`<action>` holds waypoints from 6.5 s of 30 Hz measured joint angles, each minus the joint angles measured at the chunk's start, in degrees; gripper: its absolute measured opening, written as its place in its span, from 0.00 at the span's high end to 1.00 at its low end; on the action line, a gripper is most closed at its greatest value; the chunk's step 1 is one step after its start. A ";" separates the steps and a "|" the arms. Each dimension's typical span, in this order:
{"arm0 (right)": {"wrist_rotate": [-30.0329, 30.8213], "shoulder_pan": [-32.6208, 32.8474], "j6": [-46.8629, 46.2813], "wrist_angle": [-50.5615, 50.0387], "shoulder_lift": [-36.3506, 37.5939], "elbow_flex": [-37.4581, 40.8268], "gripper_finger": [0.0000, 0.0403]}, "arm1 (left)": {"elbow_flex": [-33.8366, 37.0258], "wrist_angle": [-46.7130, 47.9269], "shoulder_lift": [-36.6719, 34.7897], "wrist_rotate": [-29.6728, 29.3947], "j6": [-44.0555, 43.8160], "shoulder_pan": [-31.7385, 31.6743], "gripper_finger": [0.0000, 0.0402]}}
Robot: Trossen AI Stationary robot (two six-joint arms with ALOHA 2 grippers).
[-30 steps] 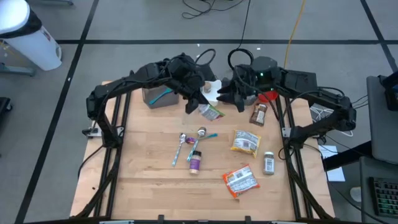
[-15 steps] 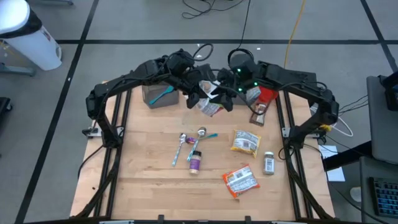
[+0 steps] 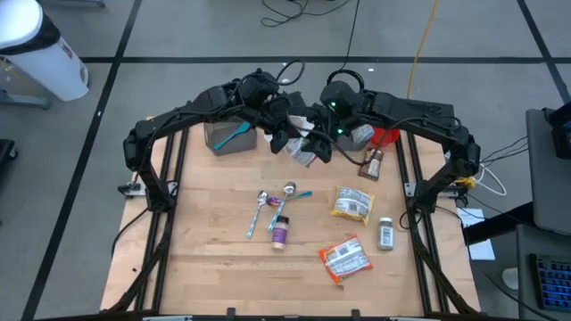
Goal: Pick & Place Food Item
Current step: Put the green noodle pack into the right black bin
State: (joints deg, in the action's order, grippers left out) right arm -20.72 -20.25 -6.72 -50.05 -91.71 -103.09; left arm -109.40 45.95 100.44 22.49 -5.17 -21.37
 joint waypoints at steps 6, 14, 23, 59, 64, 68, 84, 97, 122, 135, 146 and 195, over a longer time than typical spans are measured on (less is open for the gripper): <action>-0.07 0.00 -0.17 -0.01 -0.43 0.04 0.63 | 0.00 0.65 0.02 0.42 0.16 0.02 1.00; -0.29 -0.42 -0.28 0.01 -0.37 0.02 0.73 | 0.00 0.77 0.04 0.43 0.81 0.00 1.00; -0.46 -0.43 -0.13 -0.37 -0.38 -1.80 0.77 | -0.08 2.85 0.04 -0.23 1.82 0.00 1.00; 2.65 -0.44 1.64 -3.58 -0.32 -3.45 0.75 | -0.04 0.12 0.04 0.40 1.97 0.07 1.00; 2.66 -0.44 1.95 -4.57 -0.32 -3.45 0.79 | -0.04 0.00 0.04 0.50 1.86 0.07 1.00; 2.62 -0.70 2.95 -6.46 -0.32 -3.45 0.88 | 0.00 -0.19 0.04 0.50 1.88 0.07 1.00; 2.46 -1.46 3.19 -5.03 -0.34 -3.41 1.00 | 0.00 -2.65 0.04 -0.05 0.96 0.07 0.99; 2.70 -2.45 0.89 -7.66 -0.45 -3.39 1.00 | 0.02 -7.02 0.00 0.02 0.90 -4.31 0.66; 14.86 -19.26 -11.33 -6.75 0.95 -3.41 1.00 | 0.01 8.12 -8.11 3.13 1.09 -27.19 0.54; 29.27 -20.84 -15.17 -10.37 0.99 0.09 1.00 | 8.57 4.21 -8.17 24.23 8.86 -28.76 0.54; 30.17 -20.63 -15.16 -6.85 1.26 10.16 1.00 | 21.14 2.48 -16.53 32.51 11.44 -27.55 0.54; 34.41 -22.90 -29.73 13.63 8.91 35.22 1.00 | 25.24 -6.46 -23.50 24.85 4.06 -22.27 0.54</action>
State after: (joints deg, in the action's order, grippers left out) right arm 13.68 -43.15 -36.45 -36.42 -82.79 -67.87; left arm -84.16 39.50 76.95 47.33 -1.11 -43.64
